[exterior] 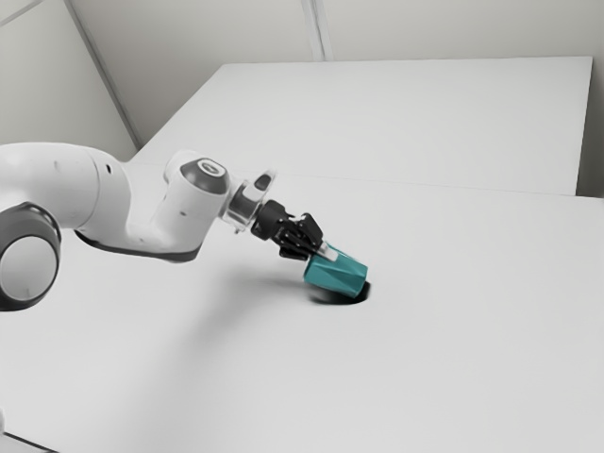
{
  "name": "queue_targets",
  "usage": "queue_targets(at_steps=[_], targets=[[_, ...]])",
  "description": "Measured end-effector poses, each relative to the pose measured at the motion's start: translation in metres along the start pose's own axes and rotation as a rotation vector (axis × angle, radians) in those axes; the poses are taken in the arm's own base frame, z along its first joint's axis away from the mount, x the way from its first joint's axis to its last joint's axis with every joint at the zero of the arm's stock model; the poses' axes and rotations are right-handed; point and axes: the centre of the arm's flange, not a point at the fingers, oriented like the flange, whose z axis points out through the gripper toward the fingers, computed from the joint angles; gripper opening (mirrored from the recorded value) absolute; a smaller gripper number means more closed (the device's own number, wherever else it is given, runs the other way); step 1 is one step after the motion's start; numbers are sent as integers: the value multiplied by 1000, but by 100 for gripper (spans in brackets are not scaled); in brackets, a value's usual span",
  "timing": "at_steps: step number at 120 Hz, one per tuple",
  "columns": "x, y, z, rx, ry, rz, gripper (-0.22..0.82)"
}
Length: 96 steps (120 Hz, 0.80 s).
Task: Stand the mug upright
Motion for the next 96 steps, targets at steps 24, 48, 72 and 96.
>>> queue_targets(at_steps=[24, 48, 72, 96], targets=[[-1, 19, -13, -6, 4, 45, -17], [-3, 57, -60, 134, -34, 157, -18], [6, 73, -120, 443, -91, 262, -18], [14, 82, -142, 727, -162, 306, -18]])
